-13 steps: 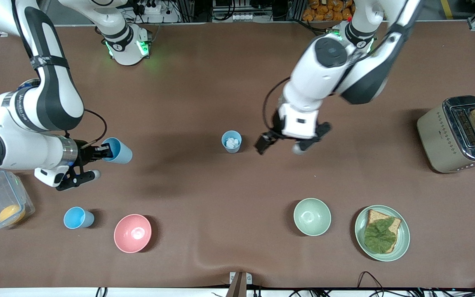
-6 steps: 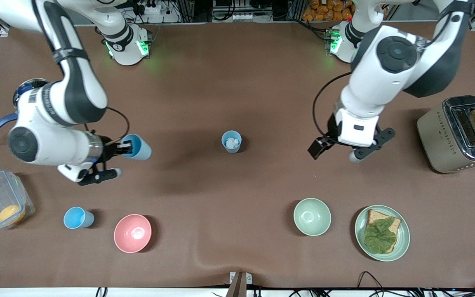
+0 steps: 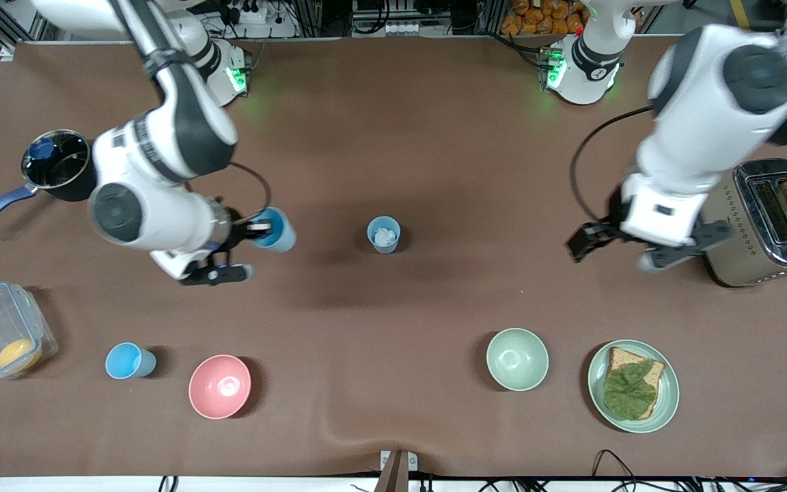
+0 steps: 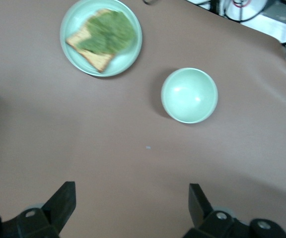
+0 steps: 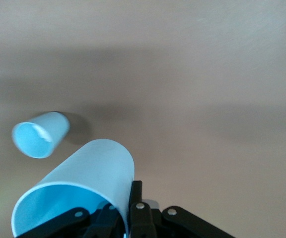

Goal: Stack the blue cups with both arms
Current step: 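Carry the right cup toward the placed cup while the left gripper withdraws, then lower the right gripper's cup into the placed blue cup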

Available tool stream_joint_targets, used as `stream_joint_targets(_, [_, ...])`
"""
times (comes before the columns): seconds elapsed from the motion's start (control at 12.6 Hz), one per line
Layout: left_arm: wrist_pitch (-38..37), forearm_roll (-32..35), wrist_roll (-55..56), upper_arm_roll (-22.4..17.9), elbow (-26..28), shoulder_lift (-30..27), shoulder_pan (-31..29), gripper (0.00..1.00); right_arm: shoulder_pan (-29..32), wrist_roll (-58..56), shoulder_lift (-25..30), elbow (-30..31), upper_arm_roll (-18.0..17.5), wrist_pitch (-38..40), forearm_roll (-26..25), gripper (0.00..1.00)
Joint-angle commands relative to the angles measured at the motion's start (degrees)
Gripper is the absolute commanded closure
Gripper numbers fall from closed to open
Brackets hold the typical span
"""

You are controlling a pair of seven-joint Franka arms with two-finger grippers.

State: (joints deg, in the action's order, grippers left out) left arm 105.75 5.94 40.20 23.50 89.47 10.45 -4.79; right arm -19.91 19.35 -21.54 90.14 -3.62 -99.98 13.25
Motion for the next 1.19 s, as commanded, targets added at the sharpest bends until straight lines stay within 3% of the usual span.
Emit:
stream_joint_targets(0.0, [-5.7, 0.4, -7.7, 0.7, -1.6, -2.9, -3.7, 0.0, -7.7, 11.4, -1.0, -2.2, 0.7, -1.3, 0.5, 1.0])
stream_joint_targets(0.4, [-9.2, -0.1, -15.6, 0.4, -1.6, -7.1, -7.9, 0.0, -13.2, 21.6, -4.0, -2.2, 0.7, -8.2, 0.6, 1.0])
stream_joint_targets(0.47, [-9.7, -0.9, -17.8, -1.1, -1.2, -8.7, -7.0, 0.0, -13.7, 23.2, -4.4, -2.2, 0.7, -9.0, 0.6, 1.0])
stream_joint_targets(0.63, [-11.2, -2.7, -20.1, -9.0, -0.8, -9.7, -1.4, 0.0, -16.3, 25.7, -5.5, -2.2, 0.8, -9.8, 0.3, 1.0])
stream_joint_targets(0.71, [-11.5, -3.9, -22.3, -10.9, -0.8, -9.8, -1.0, 0.0, -16.7, 27.3, -6.0, -2.2, 0.8, -11.1, 0.1, 1.0])
stream_joint_targets(1.11, [-13.8, -4.0, -25.6, -13.3, -1.6, -9.8, 0.0, 0.0, -18.0, 29.8, -8.2, -2.2, 0.9, -12.1, -0.2, 1.0])
